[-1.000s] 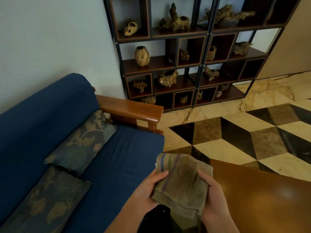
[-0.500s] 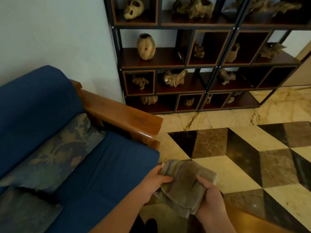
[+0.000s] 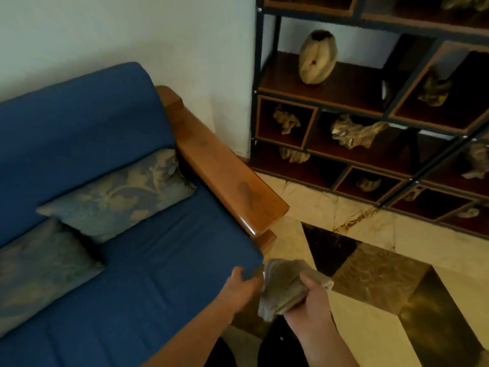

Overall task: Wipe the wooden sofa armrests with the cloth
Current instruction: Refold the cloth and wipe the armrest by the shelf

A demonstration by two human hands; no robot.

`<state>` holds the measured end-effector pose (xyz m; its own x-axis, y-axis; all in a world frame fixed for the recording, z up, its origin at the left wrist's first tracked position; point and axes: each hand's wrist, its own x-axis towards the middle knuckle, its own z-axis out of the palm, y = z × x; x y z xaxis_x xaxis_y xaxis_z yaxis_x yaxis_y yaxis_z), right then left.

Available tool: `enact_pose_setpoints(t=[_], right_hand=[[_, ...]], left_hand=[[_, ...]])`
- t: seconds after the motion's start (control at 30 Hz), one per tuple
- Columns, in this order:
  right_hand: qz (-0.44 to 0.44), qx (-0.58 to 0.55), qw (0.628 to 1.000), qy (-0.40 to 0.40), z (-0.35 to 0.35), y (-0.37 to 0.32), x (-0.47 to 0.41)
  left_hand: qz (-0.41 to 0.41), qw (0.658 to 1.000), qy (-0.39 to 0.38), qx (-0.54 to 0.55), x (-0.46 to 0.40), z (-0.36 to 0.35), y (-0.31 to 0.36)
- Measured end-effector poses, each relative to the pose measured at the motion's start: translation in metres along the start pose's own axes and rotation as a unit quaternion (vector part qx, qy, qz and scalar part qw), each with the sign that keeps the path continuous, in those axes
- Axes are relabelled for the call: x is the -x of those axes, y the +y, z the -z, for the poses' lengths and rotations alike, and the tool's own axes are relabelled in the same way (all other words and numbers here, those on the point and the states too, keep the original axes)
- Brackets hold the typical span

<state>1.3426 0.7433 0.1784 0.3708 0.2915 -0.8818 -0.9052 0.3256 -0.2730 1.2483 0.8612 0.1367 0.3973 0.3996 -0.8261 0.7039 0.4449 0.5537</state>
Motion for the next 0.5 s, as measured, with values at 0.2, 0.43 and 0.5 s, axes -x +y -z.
enact_pose_setpoints(t=[0.2, 0.43, 0.5], right_hand=[[-0.031, 0.046, 0.998, 0.026, -0.036, -0.048, -0.043], [-0.031, 0.099, 0.993, 0.057, -0.062, -0.052, -0.084], [-0.028, 0.141, 0.988, 0.065, -0.070, -0.052, -0.095]], left_hand=[[0.152, 0.950, 0.005, 0.271, -0.003, -0.030, 0.021], [0.153, 0.833, -0.046, 0.529, -0.034, -0.033, 0.054], [0.133, 0.864, 0.028, 0.485, -0.053, -0.032, 0.064]])
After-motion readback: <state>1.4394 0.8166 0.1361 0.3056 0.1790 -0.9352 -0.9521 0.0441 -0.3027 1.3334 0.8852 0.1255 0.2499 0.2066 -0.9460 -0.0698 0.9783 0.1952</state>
